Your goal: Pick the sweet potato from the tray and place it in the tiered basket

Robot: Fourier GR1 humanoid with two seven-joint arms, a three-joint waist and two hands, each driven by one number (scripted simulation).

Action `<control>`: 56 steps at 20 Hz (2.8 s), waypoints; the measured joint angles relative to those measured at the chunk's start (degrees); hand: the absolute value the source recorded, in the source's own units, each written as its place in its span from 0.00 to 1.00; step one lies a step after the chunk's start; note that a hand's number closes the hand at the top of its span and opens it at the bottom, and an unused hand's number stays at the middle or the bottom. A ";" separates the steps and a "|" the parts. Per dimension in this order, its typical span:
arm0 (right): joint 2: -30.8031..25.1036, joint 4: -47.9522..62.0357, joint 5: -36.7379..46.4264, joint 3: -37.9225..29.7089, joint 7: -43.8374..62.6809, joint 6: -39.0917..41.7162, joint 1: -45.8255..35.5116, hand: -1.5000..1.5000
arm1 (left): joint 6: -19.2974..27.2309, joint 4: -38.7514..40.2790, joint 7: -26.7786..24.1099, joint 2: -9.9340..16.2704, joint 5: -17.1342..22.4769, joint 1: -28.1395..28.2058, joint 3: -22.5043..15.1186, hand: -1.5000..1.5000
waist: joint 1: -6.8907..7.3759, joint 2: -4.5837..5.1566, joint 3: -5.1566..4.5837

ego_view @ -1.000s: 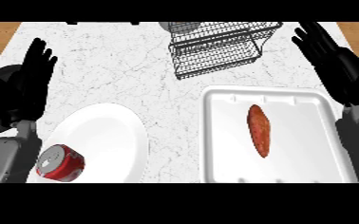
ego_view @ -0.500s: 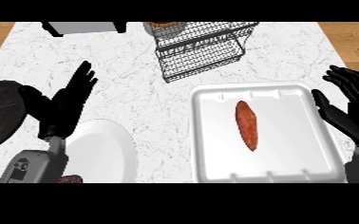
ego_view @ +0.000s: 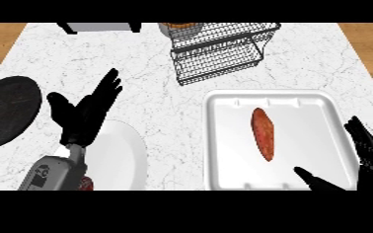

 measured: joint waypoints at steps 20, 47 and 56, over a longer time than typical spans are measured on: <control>2.02 -31.60 54.20 22.02 61.34 5.82 8.22 0.00 | -1.65 0.51 -0.24 -0.91 -0.86 -1.56 -1.08 0.50 | 2.84 0.58 -0.20; 11.02 -11.24 72.69 31.96 84.65 11.95 -8.39 0.00 | -4.72 0.16 1.25 -3.82 -3.77 -0.54 3.52 0.50 | 1.72 0.11 0.21; 10.39 -8.24 71.02 28.86 80.80 6.10 -6.59 0.00 | -5.90 0.32 0.93 -5.31 -5.53 -0.08 4.65 0.50 | 1.71 0.06 0.28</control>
